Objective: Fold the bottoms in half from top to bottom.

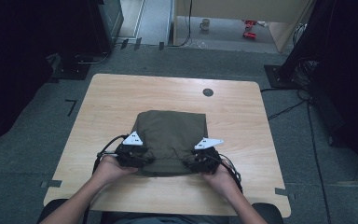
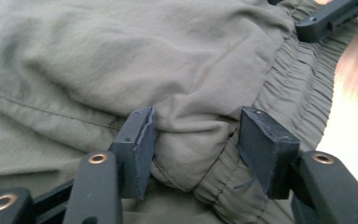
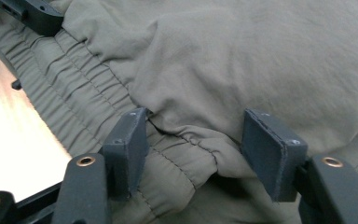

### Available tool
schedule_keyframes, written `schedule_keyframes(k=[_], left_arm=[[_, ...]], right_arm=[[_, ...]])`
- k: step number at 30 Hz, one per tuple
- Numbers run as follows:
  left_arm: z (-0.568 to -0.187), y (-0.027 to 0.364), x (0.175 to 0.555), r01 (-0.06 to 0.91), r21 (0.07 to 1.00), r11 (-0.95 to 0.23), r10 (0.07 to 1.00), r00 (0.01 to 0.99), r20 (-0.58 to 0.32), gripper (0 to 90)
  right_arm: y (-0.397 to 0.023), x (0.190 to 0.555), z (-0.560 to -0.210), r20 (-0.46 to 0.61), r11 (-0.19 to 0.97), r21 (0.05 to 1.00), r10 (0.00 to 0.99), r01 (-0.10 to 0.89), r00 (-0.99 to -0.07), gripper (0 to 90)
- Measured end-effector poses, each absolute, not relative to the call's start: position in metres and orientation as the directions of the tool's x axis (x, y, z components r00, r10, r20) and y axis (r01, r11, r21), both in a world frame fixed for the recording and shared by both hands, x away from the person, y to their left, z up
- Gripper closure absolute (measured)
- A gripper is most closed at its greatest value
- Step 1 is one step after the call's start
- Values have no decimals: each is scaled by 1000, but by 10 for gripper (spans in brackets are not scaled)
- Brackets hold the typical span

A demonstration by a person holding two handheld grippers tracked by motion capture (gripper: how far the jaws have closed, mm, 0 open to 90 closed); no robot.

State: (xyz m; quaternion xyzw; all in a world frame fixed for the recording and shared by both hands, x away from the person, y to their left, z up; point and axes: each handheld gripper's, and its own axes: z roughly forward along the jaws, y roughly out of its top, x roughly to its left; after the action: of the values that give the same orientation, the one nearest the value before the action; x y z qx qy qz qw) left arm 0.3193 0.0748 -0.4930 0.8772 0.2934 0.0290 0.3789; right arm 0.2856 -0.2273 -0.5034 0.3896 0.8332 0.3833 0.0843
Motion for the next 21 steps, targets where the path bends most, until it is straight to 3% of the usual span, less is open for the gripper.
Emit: schedule_keyframes(k=[3, 8, 21], left_arm=[[-495, 76, 325, 510, 682, -524, 551, 814, -186, 410], [-495, 74, 334, 514, 693, -506, 572, 801, -176, 410], [-498, 73, 349, 538, 705, -462, 609, 770, -189, 411]], right_arm=[[-226, 289, -505, 116, 419, 716, 718, 559, -687, 385], [-229, 300, -508, 141, 384, 729, 725, 566, -674, 380], [-228, 315, -509, 87, 365, 758, 764, 540, -639, 386]])
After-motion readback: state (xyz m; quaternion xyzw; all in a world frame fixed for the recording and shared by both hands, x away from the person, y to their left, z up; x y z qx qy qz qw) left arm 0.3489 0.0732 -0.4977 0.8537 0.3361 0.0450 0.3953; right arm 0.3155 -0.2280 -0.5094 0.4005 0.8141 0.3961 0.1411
